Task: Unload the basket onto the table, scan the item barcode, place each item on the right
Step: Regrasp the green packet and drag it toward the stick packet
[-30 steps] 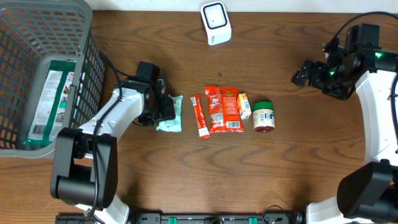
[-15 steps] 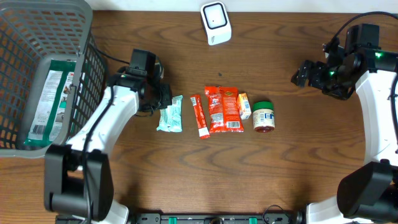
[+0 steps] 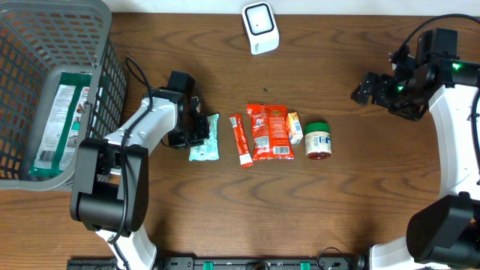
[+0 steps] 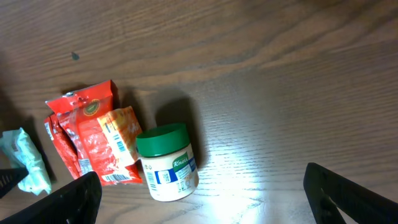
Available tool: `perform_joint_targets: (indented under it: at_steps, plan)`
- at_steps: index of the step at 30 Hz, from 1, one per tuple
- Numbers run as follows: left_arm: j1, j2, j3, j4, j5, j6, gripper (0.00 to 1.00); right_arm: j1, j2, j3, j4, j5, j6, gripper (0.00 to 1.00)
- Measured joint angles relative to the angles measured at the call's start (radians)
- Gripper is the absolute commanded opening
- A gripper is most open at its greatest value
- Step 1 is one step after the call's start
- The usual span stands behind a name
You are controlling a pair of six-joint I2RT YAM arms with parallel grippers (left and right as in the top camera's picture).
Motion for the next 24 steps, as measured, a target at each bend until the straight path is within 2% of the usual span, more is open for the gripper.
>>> perform_joint_targets:
  at_steps: [4, 11, 15, 24]
  plan:
    - [-0.003, -0.021, 0.001, -0.031, 0.001, 0.001, 0.13, 0.0, 0.0, 0.0, 0.0, 0.0, 0.0, 0.99]
    - [-0.007, -0.207, 0.003, 0.054, -0.055, 0.002, 0.13, 0.0, 0.0, 0.0, 0.0, 0.0, 0.0, 0.99]
    - [-0.008, -0.171, 0.002, 0.126, -0.084, 0.001, 0.13, 0.0, 0.0, 0.0, 0.0, 0.0, 0.0, 0.99]
    - [-0.008, -0.032, 0.001, 0.148, -0.095, -0.007, 0.12, 0.0, 0.0, 0.0, 0.0, 0.0, 0.0, 0.99]
